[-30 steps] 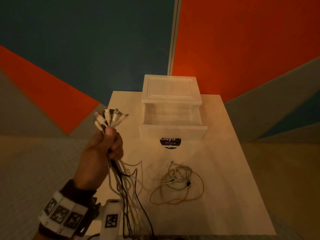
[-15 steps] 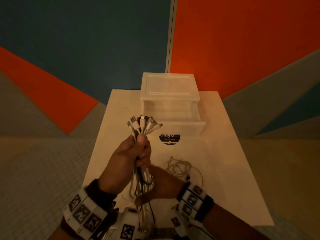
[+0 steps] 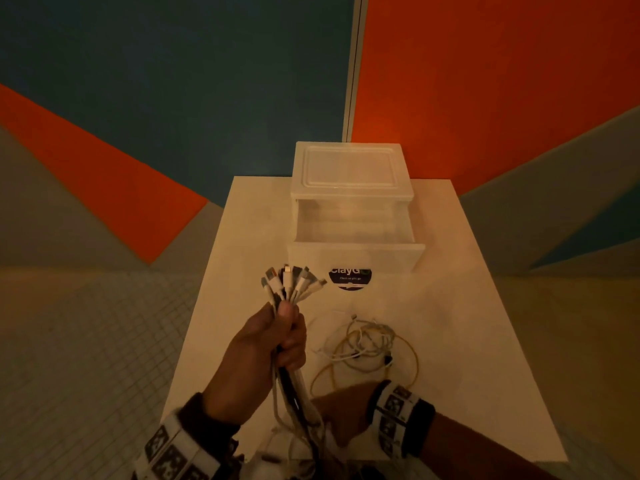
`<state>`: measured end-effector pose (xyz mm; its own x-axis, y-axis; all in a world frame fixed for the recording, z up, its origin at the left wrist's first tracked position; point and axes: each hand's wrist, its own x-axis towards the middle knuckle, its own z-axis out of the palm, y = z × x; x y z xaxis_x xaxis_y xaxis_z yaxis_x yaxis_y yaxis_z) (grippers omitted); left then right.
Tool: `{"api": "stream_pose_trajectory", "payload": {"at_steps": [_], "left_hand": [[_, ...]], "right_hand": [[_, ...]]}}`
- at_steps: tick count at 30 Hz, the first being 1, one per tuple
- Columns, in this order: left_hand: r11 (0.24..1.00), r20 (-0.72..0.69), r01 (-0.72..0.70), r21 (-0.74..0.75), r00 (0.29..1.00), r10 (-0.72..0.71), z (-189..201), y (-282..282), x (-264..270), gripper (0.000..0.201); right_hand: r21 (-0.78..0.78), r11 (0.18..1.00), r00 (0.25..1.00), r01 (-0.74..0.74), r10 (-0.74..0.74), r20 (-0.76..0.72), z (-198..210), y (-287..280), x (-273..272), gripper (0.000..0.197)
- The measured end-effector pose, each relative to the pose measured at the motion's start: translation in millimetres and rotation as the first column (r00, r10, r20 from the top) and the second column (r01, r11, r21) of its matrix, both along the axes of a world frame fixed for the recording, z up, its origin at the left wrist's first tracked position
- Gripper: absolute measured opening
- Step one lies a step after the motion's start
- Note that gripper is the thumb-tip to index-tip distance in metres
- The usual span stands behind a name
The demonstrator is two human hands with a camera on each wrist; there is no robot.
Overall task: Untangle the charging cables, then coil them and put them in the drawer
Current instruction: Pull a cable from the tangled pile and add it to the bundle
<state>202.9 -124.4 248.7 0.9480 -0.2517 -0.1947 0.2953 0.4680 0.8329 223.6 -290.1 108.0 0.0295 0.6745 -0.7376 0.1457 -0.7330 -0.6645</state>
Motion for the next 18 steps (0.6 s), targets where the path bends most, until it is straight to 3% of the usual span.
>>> {"api": "stream_pose_trajectory", "payload": {"at_steps": [2, 4, 5, 7, 9, 10, 11, 14, 18], "left_hand": [[1.000, -0.003, -0.006, 0.007, 1.000, 0.006, -3, 3, -2, 0.043], [1.000, -0.007, -0.022, 0.005, 1.000, 0.022, -5, 8, -2, 0.046], [0.999, -0.012, -0.032, 0.005, 0.999, 0.032, -5, 9, -2, 0.046], [0.999, -0.019, -0.045, 0.004, 0.999, 0.046, -5, 12, -3, 0.044], [0.998, -0.023, -0.055, 0.004, 0.998, 0.055, -6, 14, -4, 0.039], [0.998, -0.027, -0.061, 0.006, 0.998, 0.061, -6, 15, -3, 0.037], [0.998, -0.031, -0.066, 0.009, 0.997, 0.067, -6, 15, -3, 0.035], [0.997, -0.046, -0.074, 0.018, 0.996, 0.074, -6, 15, 0, 0.033], [0.996, -0.080, -0.087, 0.030, 0.993, 0.090, -8, 11, 2, 0.031]], "right_hand": [[0.037, 0.996, 0.985, 0.086, -0.091, 0.148, 15, -10, 19, 0.074], [0.144, 0.938, 0.914, 0.314, -0.340, 0.224, 22, -26, 42, 0.061], [0.194, 0.878, 0.830, 0.437, -0.477, 0.288, 20, -33, 50, 0.047], [0.256, 0.732, 0.574, 0.631, -0.663, 0.482, 3, -43, 62, 0.026], [0.292, 0.622, 0.373, 0.727, -0.714, 0.593, -14, -45, 68, 0.023], [0.296, 0.591, 0.322, 0.750, -0.718, 0.617, -21, -43, 70, 0.019], [0.280, 0.590, 0.311, 0.757, -0.703, 0.640, -24, -39, 72, 0.015], [0.123, 0.658, 0.400, 0.743, -0.584, 0.707, -39, -25, 83, 0.013], [-0.137, 0.672, 0.518, 0.728, -0.408, 0.752, -57, -8, 93, 0.051]]}}
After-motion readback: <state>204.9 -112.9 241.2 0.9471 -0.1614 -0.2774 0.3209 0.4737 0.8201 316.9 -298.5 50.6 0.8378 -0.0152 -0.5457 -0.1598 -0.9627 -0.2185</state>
